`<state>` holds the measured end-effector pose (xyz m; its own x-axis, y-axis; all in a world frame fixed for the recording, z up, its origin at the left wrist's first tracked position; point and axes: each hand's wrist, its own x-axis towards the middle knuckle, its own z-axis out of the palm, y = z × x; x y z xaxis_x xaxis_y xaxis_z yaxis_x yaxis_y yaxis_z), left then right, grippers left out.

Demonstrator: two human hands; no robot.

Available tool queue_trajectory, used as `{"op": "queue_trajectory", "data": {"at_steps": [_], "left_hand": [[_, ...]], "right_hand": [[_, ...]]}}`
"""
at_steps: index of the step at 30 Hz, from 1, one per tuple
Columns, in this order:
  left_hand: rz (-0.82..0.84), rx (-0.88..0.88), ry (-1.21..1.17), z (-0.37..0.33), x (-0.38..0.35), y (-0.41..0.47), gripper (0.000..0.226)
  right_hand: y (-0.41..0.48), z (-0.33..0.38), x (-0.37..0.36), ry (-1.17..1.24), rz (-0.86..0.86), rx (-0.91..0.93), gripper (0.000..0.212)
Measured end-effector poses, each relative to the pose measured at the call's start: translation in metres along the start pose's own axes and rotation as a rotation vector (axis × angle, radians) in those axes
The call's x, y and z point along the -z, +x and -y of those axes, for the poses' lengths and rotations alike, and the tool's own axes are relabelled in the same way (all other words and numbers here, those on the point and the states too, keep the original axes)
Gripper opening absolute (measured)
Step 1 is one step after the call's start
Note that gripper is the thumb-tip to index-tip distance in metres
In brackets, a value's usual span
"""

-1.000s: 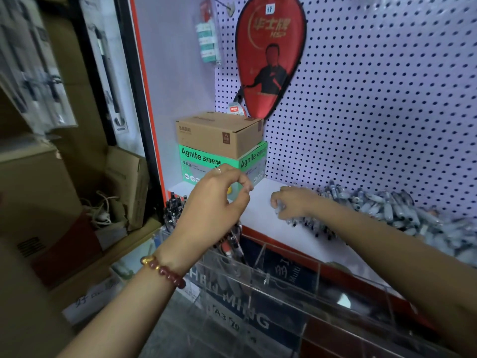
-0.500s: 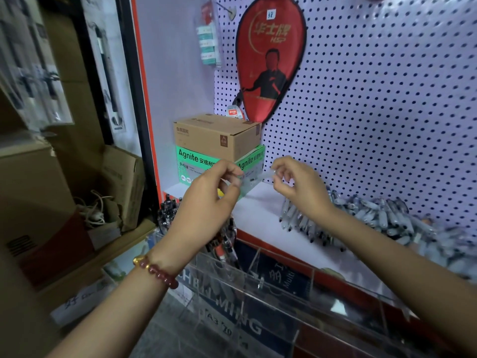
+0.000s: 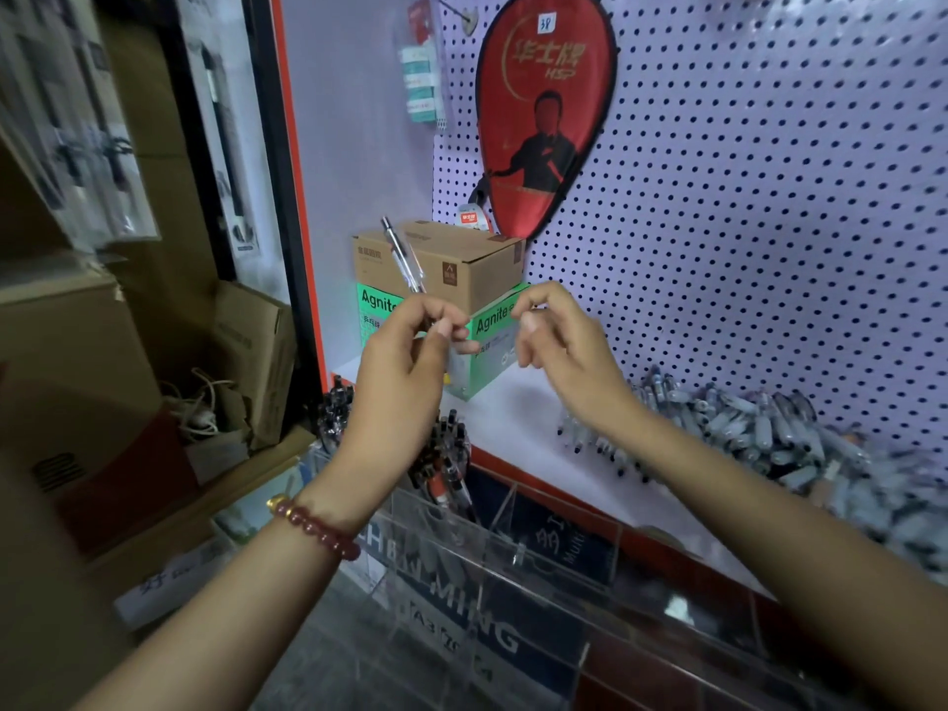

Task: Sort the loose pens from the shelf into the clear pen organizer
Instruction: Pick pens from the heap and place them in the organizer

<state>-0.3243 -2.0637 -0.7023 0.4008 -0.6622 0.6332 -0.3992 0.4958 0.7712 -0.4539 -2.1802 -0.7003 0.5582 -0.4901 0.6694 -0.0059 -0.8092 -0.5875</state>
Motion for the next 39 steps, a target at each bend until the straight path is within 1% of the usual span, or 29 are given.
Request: {"op": "queue_trajectory", "data": {"at_steps": [2, 4, 7, 8, 10, 12, 16, 18, 20, 23, 27, 29, 32, 34, 37, 39], "left_hand": [[0.001, 0.026, 0.025, 0.003, 0.003, 0.001, 0.026], [-0.021, 0.041, 0.033, 0.004, 0.005, 0.001, 0.027], [-0.03, 0.057, 0.006, 0.005, 0.005, 0.0, 0.027], [-0.025, 0.056, 0.008, 0.005, 0.005, -0.001, 0.027], [-0.003, 0.049, 0.024, 0.005, 0.003, -0.004, 0.028], [0.018, 0.045, 0.048, 0.006, 0.002, -0.006, 0.027], [0.039, 0.045, 0.068, 0.005, -0.001, -0.009, 0.027], [0.041, 0.045, 0.069, 0.004, 0.0, -0.01, 0.028], [0.039, 0.034, 0.083, 0.003, 0.003, -0.009, 0.027], [0.046, 0.016, 0.085, 0.004, 0.004, -0.011, 0.025], [0.062, 0.026, 0.094, 0.006, 0.002, -0.015, 0.026], [0.07, 0.03, 0.098, 0.006, 0.001, -0.015, 0.025], [0.078, 0.035, 0.089, 0.004, 0.0, -0.015, 0.024], [0.081, 0.042, 0.081, 0.003, 0.001, -0.014, 0.023], [0.069, 0.065, 0.061, 0.001, 0.001, -0.012, 0.025], [0.048, 0.089, 0.049, -0.001, 0.001, -0.009, 0.027]], "right_hand": [[0.009, -0.032, 0.016, -0.06, 0.055, -0.227, 0.019], [0.005, -0.07, 0.033, -0.25, 0.178, -0.415, 0.021], [-0.016, -0.102, 0.043, -0.422, 0.35, -0.573, 0.029], [-0.022, -0.106, 0.043, -0.499, 0.41, -0.582, 0.034], [-0.028, -0.104, 0.041, -0.739, 0.548, -0.561, 0.041], [-0.031, -0.1, 0.038, -0.896, 0.621, -0.487, 0.041], [-0.03, -0.094, 0.033, -0.935, 0.618, -0.447, 0.03], [-0.029, -0.092, 0.028, -0.992, 0.577, -0.408, 0.023], [-0.027, -0.091, 0.025, -1.014, 0.555, -0.419, 0.019], [-0.028, -0.095, 0.022, -0.89, 0.526, -0.468, 0.015], [-0.035, -0.096, 0.023, -0.816, 0.417, -0.429, 0.004], [-0.036, -0.093, 0.023, -0.757, 0.307, -0.439, 0.012], [-0.032, -0.088, 0.025, -0.675, 0.117, -0.506, 0.014], [-0.025, -0.08, 0.027, -0.497, -0.014, -0.626, 0.016], [-0.01, -0.064, 0.032, -0.088, -0.233, -0.843, 0.023], [-0.001, -0.049, 0.037, 0.199, -0.309, -0.954, 0.02]]}}
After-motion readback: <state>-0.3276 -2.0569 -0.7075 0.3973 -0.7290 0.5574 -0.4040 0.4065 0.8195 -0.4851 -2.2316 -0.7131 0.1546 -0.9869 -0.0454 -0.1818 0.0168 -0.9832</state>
